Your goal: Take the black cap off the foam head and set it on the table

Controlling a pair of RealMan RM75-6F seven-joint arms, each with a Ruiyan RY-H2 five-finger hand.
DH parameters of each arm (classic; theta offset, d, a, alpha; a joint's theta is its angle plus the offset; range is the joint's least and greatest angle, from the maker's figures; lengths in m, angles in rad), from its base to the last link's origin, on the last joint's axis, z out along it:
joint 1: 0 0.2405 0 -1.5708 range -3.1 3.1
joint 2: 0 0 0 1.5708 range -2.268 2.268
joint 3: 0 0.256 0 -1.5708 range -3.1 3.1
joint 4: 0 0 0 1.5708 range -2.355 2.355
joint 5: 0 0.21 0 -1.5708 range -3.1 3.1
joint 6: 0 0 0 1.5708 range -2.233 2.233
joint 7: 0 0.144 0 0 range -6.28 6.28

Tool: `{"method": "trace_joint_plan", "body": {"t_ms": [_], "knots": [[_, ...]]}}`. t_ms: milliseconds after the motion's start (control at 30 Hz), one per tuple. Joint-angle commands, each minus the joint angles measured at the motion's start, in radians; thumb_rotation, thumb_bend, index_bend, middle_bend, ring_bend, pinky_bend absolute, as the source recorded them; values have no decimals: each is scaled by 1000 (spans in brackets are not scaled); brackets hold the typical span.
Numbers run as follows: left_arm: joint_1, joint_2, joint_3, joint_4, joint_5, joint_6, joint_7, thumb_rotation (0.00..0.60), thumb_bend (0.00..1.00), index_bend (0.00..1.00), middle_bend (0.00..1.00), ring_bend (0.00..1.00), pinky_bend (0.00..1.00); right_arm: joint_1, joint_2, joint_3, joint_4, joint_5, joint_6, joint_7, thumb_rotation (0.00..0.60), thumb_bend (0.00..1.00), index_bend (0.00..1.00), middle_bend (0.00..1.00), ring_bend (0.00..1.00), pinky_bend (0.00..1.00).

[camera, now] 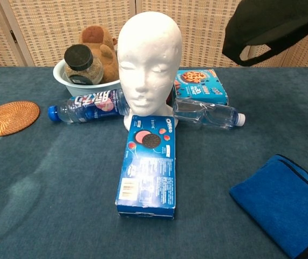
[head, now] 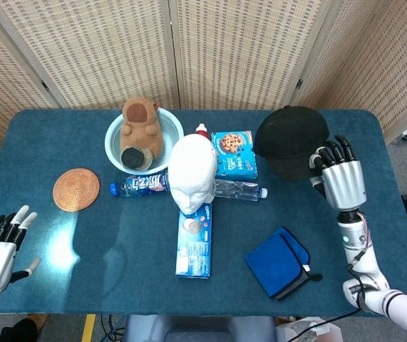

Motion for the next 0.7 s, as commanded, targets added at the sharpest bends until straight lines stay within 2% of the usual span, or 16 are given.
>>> {"method": "trace_joint_plan", "body": {"t_ms": [33, 333, 700], "knots": [[-2, -2, 1, 2, 1, -3, -1, 600, 192, 0, 0, 18, 0, -24, -10, -23, 32, 11, -20, 5, 600, 450, 810, 517, 309, 225], [-9, -7, 1, 12, -3, -13, -8, 600, 192, 0, 0, 18, 0, -51, -75, -58, 141, 26, -76, 29, 600, 450, 810, 517, 309, 225], [-10, -15, 3, 31, -15, -22, -22, 600, 193, 0, 0, 18, 0, -21, -208, -55, 314, 54, -173, 72, 600, 450, 810, 517, 309, 225]]}}
